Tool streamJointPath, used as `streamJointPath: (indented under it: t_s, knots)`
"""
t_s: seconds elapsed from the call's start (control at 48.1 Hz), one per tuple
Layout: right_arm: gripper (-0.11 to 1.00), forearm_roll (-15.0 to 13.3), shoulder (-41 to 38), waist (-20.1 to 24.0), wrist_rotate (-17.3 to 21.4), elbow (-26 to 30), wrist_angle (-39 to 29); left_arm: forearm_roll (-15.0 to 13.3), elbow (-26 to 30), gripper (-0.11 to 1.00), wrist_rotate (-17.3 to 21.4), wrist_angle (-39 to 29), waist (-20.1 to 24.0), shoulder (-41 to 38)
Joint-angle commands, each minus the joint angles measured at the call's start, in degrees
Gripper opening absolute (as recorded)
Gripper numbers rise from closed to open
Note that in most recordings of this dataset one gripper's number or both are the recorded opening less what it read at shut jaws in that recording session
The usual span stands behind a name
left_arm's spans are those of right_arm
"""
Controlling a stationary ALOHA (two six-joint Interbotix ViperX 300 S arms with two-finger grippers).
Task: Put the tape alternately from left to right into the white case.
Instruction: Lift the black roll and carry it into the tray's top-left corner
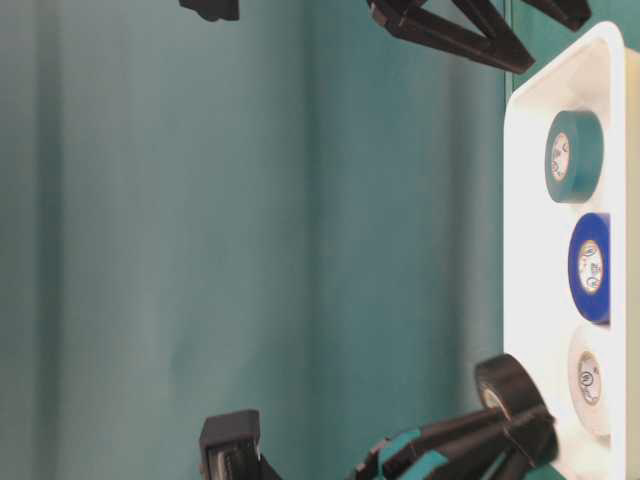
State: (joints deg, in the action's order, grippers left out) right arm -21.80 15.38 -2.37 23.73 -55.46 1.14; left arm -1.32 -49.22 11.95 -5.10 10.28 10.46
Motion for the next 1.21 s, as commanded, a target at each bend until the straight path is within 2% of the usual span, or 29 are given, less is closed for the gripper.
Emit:
streamJointPath:
  t_s: [0.0, 0.208, 0.458, 0.998, 1.04, 1.186]
  knots:
    - [0.72, 0.09, 0.26, 0.18, 0.09, 0.79, 0.53, 0.00, 2.02, 0.25, 1.14, 0.62, 1.67, -0.09]
    - [0.72, 0.09, 0.26, 0.18, 0.09, 0.70, 0.88, 0.09, 3.52, 0.25, 3.96, 2.72, 7.38, -4.22]
    - [0.72, 0.09, 0.35, 0.18, 0.09, 0.44, 1.41, 0.00, 6.15, 0.25, 4.04, 6.68, 12.48, -9.23]
    - [0.72, 0.09, 0.26, 0.18, 0.09, 0.35, 1.41, -0.09, 8.35, 0.26, 0.44, 6.33, 14.15, -11.95]
    - [0.72, 0.09, 0.26, 0.18, 0.09, 0.44, 1.41, -0.09, 8.35, 0.34, 0.44, 6.33, 14.06, -11.95]
    - [0.72, 0.09, 0.35, 0.18, 0.09, 0.44, 1.41, -0.09, 8.09, 0.76, 0.44, 6.15, 14.06, -11.60]
